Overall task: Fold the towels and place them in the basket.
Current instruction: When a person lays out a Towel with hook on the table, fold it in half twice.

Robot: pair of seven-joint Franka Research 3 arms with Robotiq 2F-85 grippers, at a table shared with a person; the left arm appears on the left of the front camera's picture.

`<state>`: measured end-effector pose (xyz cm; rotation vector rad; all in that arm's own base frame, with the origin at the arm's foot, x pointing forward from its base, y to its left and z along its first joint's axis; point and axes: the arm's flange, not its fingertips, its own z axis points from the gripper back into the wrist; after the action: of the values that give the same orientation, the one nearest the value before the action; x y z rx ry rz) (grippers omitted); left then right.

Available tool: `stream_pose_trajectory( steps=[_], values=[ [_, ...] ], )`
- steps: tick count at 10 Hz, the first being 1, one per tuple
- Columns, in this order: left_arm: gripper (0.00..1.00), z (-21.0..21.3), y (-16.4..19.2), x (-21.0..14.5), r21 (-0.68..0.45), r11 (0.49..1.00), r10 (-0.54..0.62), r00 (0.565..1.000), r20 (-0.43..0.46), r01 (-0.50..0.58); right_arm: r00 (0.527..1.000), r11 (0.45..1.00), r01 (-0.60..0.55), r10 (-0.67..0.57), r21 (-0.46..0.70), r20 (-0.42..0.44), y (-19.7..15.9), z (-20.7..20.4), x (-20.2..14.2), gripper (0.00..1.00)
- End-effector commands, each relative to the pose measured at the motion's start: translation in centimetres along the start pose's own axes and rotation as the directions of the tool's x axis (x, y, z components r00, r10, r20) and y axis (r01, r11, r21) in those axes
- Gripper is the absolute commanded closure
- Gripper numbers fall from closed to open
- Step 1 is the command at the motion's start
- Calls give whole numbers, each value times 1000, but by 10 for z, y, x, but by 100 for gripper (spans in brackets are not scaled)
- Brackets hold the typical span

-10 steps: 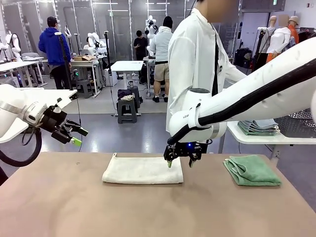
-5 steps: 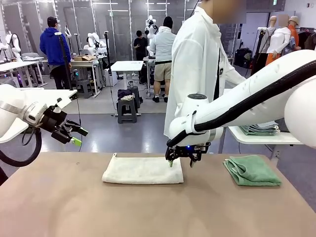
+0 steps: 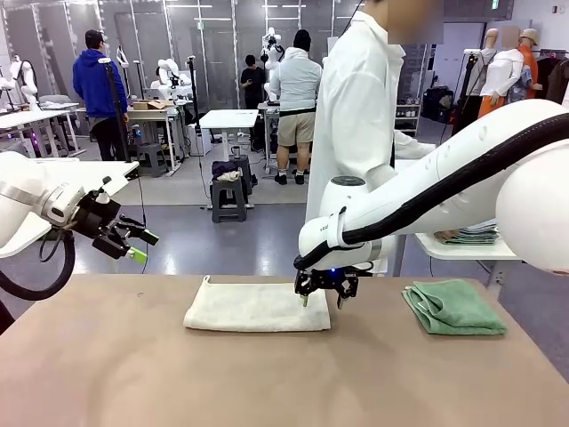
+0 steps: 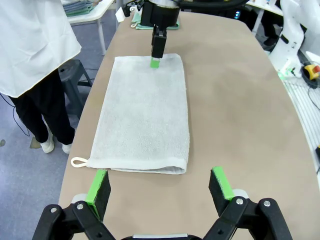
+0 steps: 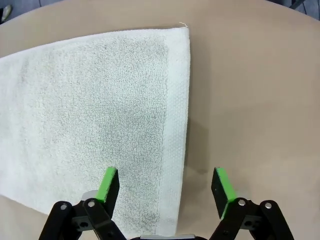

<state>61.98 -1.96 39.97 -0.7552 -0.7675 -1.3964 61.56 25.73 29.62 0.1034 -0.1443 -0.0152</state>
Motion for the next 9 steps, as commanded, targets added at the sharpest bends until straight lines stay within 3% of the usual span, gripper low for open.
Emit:
stream_pose_trajectory(
  steps=[1,3,4,5,8,9],
  values=[
    [0,1,-2,2,8,1000,-2,1000,-4,2,999,999,44,-44,-20,14,6,-2,4,20],
    [0,1,-2,2,8,1000,-2,1000,-4,2,999,999,42,-42,-25,4,9,-8,5,20],
    [0,1,-2,2,8,1000,-2,1000,-4,2,999,999,43,-42,-29,9,12,-9,5,35],
    [0,1,-2,2,8,1000,-2,1000,-4,2,998,998,56,-56,-31,3,13,-9,5,30],
    [0,1,-2,2,8,1000,-2,1000,-4,2,995,994,98,-98,-47,-11,15,-12,6,30],
    [0,1,-2,2,8,1000,-2,1000,-4,2,995,994,99,-99,-46,-14,15,-12,6,37]
  ],
)
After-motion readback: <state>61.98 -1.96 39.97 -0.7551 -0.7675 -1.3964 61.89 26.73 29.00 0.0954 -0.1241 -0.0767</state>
